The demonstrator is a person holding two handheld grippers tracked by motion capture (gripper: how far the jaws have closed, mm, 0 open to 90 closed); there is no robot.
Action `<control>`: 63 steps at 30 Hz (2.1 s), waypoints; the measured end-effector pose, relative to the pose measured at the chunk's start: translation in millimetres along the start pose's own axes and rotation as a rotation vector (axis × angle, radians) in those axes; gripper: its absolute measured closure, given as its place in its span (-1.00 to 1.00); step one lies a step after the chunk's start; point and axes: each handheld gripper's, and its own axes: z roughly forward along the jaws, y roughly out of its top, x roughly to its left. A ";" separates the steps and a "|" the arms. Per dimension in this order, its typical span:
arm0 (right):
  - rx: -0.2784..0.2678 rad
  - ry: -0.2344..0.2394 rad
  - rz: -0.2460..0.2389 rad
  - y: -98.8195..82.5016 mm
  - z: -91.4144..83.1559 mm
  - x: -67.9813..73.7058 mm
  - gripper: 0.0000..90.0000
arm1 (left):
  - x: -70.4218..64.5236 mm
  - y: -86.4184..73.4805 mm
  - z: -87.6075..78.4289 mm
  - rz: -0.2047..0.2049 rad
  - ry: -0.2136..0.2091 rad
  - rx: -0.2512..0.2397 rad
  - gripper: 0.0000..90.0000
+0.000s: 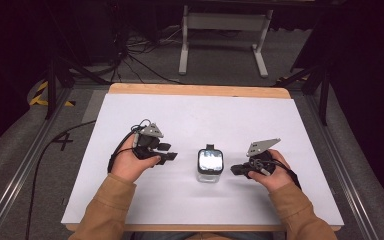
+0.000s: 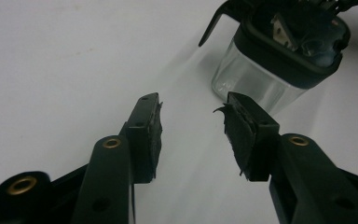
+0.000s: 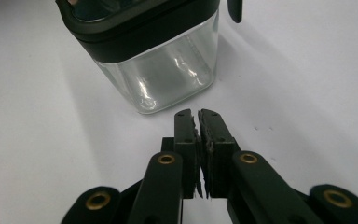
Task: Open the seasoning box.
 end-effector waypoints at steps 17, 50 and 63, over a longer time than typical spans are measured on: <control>-0.034 -0.061 0.053 -20.7 -19.0 4.4 0.91 | -8.4 36.2 24.4 0.000 -0.077 -0.139 0.53; -0.044 -0.070 0.110 -41.9 -28.3 16.7 0.84 | -8.7 56.6 81.4 -0.025 -0.203 -0.121 0.99; -0.078 -0.048 0.060 -28.3 -22.8 28.0 0.88 | -8.2 56.7 81.9 -0.041 -0.206 -0.119 0.99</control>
